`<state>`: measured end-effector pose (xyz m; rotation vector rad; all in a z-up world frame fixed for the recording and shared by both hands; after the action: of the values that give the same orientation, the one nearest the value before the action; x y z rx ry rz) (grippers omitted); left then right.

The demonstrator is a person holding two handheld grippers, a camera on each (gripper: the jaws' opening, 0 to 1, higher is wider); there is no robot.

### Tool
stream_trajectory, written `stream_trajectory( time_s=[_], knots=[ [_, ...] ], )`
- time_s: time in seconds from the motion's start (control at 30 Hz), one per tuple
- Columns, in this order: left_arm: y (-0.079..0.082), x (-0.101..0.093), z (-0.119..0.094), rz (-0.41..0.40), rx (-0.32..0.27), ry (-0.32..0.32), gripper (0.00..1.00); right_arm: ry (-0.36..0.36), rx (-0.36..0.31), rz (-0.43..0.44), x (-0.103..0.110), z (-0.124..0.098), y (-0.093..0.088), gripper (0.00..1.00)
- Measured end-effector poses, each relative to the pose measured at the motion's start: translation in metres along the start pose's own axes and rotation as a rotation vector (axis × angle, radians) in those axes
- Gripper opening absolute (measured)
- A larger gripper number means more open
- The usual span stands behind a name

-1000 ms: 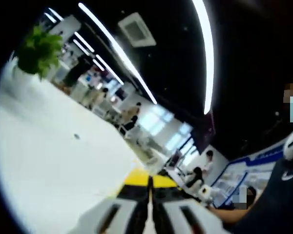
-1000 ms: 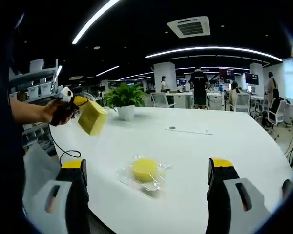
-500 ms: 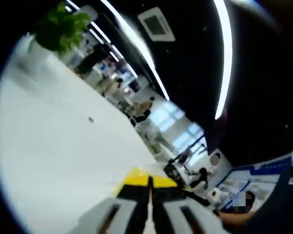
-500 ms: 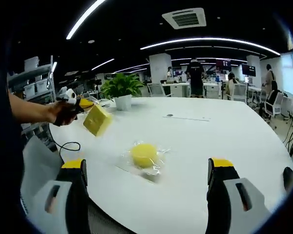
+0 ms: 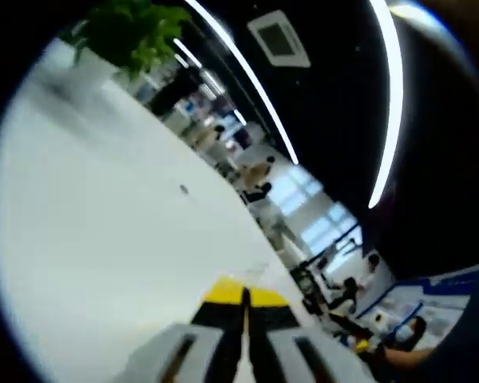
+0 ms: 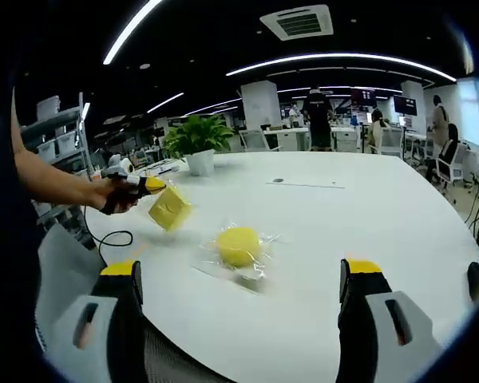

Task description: Compare the silicone blocks by pressing each to a similar depth, holding the contact briefly, and releasing to observe deformation and rebound differences across the visible hardness samples.

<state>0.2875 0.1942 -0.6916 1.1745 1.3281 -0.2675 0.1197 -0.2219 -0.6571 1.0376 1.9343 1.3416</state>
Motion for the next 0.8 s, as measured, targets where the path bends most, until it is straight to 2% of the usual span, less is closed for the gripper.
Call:
stream_trajectory(
  time_s=[0.07,0.1,0.13,0.2,0.27,0.33,0.5,0.63,0.8],
  knots=[
    [0.002,0.011,0.003,0.088,0.021,0.057,0.0,0.0,0.005,0.007,-0.001,0.0,0.0,0.96],
    [0.002,0.016,0.004,0.087,0.03,0.086,0.0,-0.001,0.005,0.009,-0.001,0.001,0.0,0.96],
    [0.001,0.015,0.006,0.087,0.03,0.068,0.0,-0.003,0.005,0.008,-0.001,0.001,0.001,0.96],
    [0.001,0.021,0.007,0.118,0.023,0.098,0.0,-0.001,0.007,0.011,-0.001,0.002,0.001,0.96],
    [0.001,0.026,0.008,0.105,0.016,0.107,0.0,-0.003,0.016,0.03,-0.001,0.002,0.001,0.96],
    [-0.001,0.036,0.009,0.125,0.011,0.159,0.0,0.001,0.011,0.036,-0.001,0.002,0.002,0.96],
    [-0.008,0.056,0.008,0.073,0.007,0.194,0.0,0.002,0.02,0.033,-0.001,0.005,0.0,0.96],
    [-0.012,0.059,0.008,0.139,0.039,0.222,0.0,0.001,0.022,0.041,0.0,0.005,-0.001,0.96],
    [-0.008,0.064,0.011,0.171,0.057,0.24,0.0,0.003,0.033,0.04,0.0,0.005,-0.002,0.96]
  ],
)
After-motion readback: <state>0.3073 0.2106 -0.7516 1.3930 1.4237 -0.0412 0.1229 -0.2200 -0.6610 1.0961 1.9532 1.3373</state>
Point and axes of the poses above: the point that each gripper's makers call its tool centre point, and the gripper's own axes: z roughly forward along the fingers, x roughly to its left, y roughly out of its top, the point moved 9 cm from there along -z, roughly backward along the fingers, and after that the axes turned 10 degrees about -z, right-handed, at the moved point
